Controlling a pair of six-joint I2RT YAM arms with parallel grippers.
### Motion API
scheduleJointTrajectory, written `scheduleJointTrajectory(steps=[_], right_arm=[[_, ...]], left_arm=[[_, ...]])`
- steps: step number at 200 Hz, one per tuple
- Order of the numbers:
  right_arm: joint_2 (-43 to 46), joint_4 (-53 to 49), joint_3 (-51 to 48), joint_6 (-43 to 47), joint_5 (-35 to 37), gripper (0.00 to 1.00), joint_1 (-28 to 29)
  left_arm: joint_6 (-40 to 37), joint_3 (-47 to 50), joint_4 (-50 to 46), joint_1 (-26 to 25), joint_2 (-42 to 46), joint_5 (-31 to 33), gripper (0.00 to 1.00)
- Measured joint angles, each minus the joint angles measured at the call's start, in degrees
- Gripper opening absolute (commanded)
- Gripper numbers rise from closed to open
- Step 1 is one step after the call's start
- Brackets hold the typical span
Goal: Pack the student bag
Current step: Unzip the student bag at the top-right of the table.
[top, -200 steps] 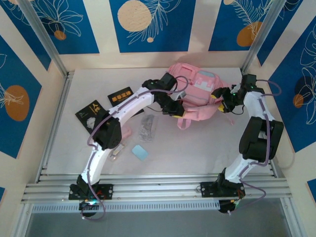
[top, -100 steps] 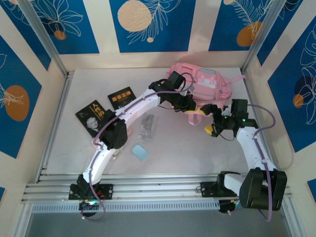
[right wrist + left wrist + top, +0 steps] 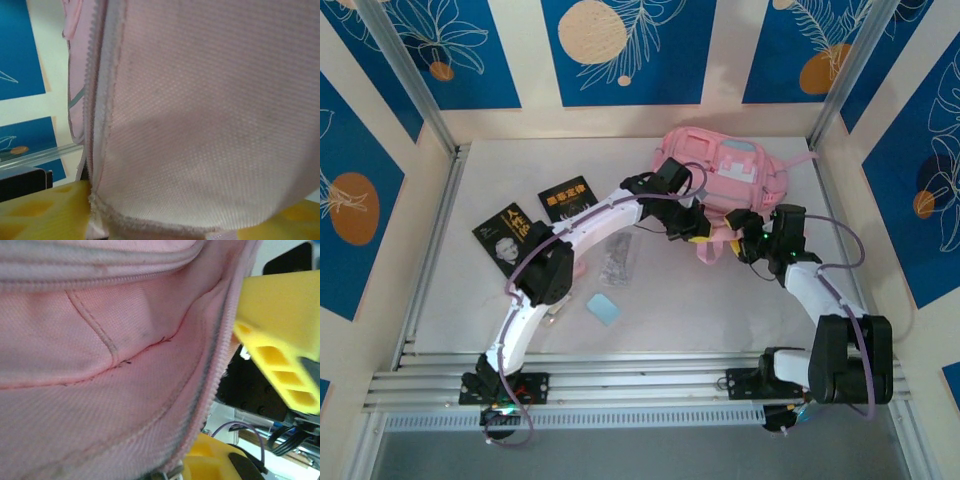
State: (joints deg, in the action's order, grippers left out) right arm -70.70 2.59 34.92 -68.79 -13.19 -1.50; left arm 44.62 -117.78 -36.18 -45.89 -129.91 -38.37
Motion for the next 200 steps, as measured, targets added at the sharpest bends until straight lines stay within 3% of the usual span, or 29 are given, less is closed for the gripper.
scheduleJointTrajectory(steps=[11, 26, 58, 91, 131, 165, 200], right_arm=[[-0.96, 0.85, 0.07, -0.24, 0.61, 0.32, 0.57], [-1.92, 2.32, 0.15, 0.00, 1.01, 0.00, 1.38], [-1.11, -0.26, 1.51, 1.79, 1.90, 0.00, 1.92], [1.22, -10.01, 4.87, 10.78, 1.51, 0.00, 1.03], [0.72, -19.74, 8.55, 25.38, -6.60, 0.00, -4.37], [-1.18, -27.08, 12.63, 35.65, -11.08, 0.00, -6.91], [-2.34, -29.11, 14.34, 38.32, -13.33, 0.00, -9.90]], left_arm=[[0.68, 0.00, 0.70, 0.07, 0.09, 0.02, 0.00], [1.53, 0.00, 1.31, 0.11, 0.09, 0.04, 0.00], [0.09, -0.04, 0.31, 0.83, 0.09, -0.44, 0.00], [-10.88, -1.11, -9.81, 2.69, 0.50, 0.44, 0.00], [-22.43, -1.14, -20.22, 9.77, 1.42, 6.73, 0.00], [-26.29, -3.65, -22.56, 13.57, 0.52, 10.60, 0.00], [-27.21, -6.36, -22.56, 13.73, -1.01, 10.58, 0.00]])
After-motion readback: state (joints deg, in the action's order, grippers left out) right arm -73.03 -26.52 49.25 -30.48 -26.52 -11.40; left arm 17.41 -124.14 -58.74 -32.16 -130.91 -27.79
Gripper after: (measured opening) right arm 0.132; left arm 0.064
